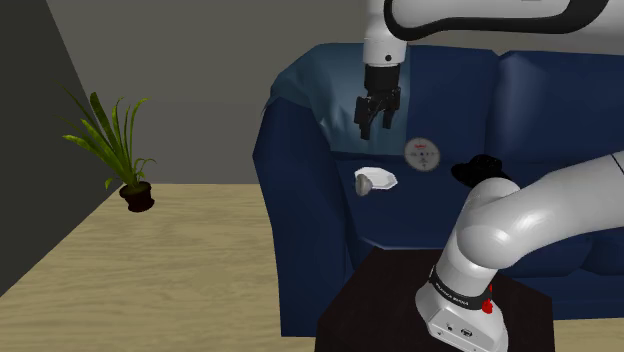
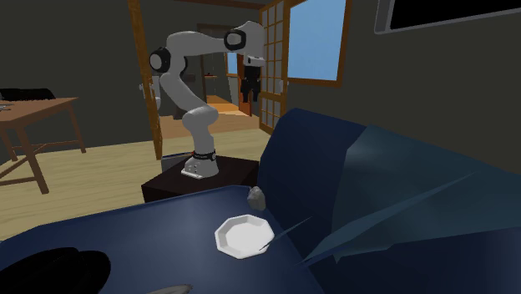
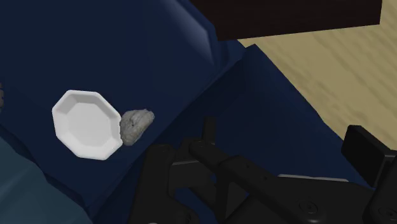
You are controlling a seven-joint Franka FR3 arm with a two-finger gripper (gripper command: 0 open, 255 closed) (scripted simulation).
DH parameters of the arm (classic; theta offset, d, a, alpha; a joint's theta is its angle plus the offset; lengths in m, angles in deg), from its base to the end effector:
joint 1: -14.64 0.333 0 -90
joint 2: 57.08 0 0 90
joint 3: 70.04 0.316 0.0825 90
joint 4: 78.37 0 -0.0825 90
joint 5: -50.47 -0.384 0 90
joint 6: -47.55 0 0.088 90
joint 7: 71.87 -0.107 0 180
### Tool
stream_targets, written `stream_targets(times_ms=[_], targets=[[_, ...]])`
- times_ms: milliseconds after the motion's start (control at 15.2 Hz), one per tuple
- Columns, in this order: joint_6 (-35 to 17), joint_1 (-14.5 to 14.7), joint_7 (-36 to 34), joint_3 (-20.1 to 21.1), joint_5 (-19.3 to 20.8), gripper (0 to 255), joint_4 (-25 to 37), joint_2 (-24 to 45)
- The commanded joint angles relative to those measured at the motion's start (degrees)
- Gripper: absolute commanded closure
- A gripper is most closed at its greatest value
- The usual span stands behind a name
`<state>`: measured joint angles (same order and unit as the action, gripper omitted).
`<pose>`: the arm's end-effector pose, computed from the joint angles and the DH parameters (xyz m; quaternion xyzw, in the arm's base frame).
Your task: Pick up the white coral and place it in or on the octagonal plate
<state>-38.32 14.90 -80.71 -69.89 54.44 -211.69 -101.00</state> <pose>0.3046 -0.0054 0.5924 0.9961 -0.0752 -0.0278 0.0379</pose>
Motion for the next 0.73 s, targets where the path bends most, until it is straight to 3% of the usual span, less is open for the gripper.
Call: stream_targets(times_ms=[0, 660], targets=[[0.0, 0.0, 0.0, 0.0, 0.0, 0, 0.0, 0.0], [-15.2, -3.4, 8.5, -10.6, 4.0, 0, -5.2, 9.7]])
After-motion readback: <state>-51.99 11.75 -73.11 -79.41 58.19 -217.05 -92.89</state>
